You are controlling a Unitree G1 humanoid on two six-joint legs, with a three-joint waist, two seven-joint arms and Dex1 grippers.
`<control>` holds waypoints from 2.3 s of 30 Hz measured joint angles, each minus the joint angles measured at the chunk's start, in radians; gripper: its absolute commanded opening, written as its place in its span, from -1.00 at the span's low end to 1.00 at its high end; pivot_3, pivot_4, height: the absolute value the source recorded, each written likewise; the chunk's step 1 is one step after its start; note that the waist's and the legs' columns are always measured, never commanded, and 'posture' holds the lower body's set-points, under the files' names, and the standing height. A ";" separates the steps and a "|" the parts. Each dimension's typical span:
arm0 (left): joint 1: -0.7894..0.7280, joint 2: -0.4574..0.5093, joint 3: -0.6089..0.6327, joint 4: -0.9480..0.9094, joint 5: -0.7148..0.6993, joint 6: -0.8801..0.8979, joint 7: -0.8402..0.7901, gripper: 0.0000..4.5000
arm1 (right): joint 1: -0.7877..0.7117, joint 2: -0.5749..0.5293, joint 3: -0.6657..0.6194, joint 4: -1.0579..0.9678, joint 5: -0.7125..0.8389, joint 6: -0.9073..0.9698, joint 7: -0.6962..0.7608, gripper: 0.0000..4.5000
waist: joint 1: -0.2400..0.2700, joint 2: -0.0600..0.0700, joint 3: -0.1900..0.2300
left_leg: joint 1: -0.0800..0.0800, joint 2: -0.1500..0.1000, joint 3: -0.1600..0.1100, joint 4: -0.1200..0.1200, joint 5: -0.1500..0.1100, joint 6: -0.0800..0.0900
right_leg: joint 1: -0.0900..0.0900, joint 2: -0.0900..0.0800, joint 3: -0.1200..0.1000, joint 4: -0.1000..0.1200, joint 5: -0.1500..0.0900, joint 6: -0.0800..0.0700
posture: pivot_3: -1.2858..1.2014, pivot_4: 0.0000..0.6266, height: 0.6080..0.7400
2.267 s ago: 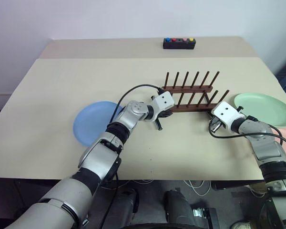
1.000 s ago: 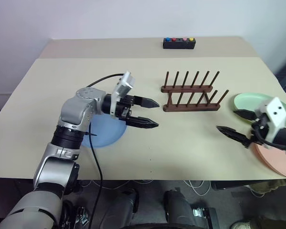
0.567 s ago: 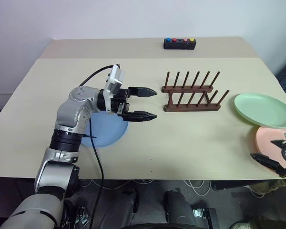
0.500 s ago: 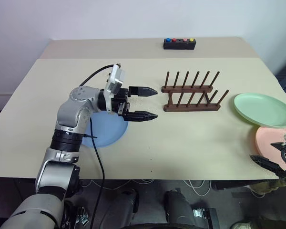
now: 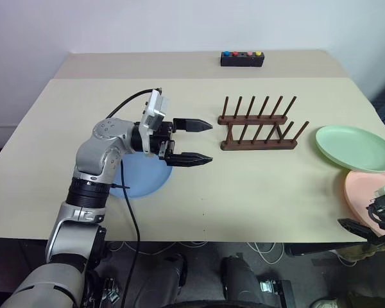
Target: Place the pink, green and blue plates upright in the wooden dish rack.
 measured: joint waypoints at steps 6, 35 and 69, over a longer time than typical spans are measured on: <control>0.000 0.000 0.000 -0.006 0.000 0.000 0.008 1.00 | -0.004 -0.001 0.033 0.026 -0.021 -0.003 -0.008 -0.96 | 0.000 0.000 0.000 | 0.000 0.000 0.000 0.000 0.000 0.000 | 0.000 0.000 0.000 0.000 0.000 0.000 | 0.03 -0.52 1.00; -0.007 0.003 -0.001 0.051 0.011 -0.048 0.018 1.00 | 0.000 -0.181 -0.393 -0.179 0.325 0.349 0.461 -0.98 | -0.002 -0.002 0.000 | 0.000 0.001 0.002 0.000 -0.001 0.001 | 0.001 -0.001 0.000 -0.002 0.000 0.000 | 0.03 -0.52 1.00; 0.013 0.021 0.048 -0.020 -0.028 -0.036 0.147 1.00 | -1.112 0.189 0.035 0.632 0.697 -0.007 0.086 -0.98 | -0.005 -0.001 0.001 | -0.002 0.001 0.003 -0.001 -0.001 0.001 | -0.004 -0.001 0.000 0.000 0.001 0.000 | 0.03 -0.52 1.00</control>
